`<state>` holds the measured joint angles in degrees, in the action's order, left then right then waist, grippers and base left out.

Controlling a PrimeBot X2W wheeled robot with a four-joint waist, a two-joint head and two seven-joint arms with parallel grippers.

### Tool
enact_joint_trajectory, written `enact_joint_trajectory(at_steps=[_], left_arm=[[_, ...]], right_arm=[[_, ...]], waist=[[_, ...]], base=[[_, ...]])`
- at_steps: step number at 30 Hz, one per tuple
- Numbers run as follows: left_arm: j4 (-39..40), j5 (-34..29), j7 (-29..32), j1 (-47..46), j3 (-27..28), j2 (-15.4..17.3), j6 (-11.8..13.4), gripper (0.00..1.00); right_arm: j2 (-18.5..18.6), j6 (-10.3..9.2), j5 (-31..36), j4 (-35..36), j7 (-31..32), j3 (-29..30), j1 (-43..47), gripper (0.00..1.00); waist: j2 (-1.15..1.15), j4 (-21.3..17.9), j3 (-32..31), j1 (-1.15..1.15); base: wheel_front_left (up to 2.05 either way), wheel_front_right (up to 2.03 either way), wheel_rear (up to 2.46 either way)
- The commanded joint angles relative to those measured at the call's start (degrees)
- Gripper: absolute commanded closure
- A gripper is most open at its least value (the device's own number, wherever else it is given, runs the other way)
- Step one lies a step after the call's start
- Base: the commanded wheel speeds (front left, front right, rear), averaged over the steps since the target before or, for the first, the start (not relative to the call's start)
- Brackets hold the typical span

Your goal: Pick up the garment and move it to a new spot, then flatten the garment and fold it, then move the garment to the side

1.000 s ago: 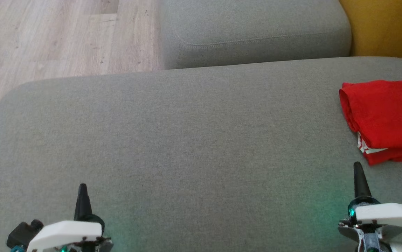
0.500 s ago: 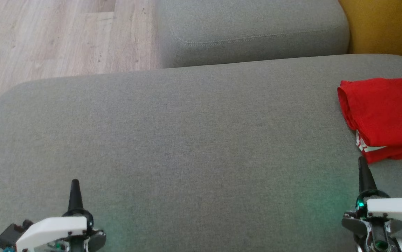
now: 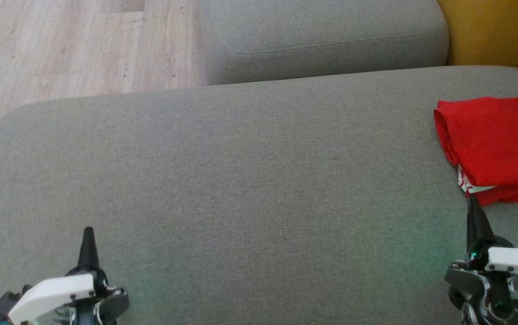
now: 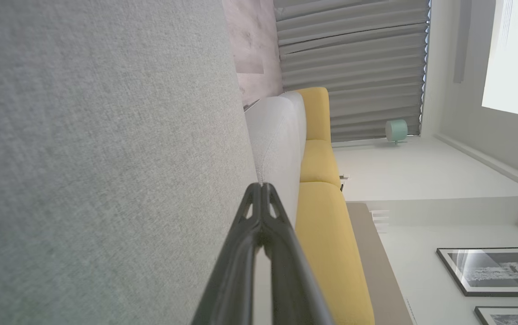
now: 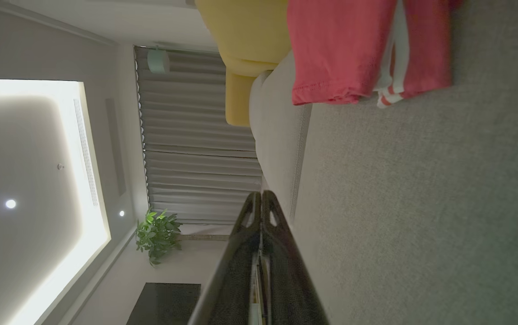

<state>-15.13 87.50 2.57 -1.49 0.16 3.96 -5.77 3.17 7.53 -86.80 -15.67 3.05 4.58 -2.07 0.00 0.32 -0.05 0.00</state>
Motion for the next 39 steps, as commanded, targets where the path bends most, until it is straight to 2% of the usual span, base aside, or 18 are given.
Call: enact_joint_trajectory(at_steps=[1, 9, 39], left_arm=[[1.49, 1.30, 0.54, -3.63, 2.36, 0.75, -0.65, 1.00], [1.21, 6.72, 1.95, -4.49, 3.90, 0.69, -1.71, 1.00], [1.17, 6.09, 2.55, -4.55, 4.65, 0.16, -1.71, 1.00]], right_arm=[[1.09, -0.04, -1.51, 1.80, 0.56, -0.72, -3.09, 1.00], [1.06, -0.04, -6.92, 1.76, 1.94, 0.08, -3.94, 1.00], [0.63, -0.04, -6.42, 1.72, 2.42, 0.68, -3.99, 1.00]], waist=[[0.00, -0.03, 0.02, 0.00], [0.00, -0.32, 0.23, 0.00], [0.00, -0.32, 0.23, 0.00]], base=[[0.00, 0.00, 0.00], [0.00, 0.00, 0.00], [0.00, 0.00, 0.00]])
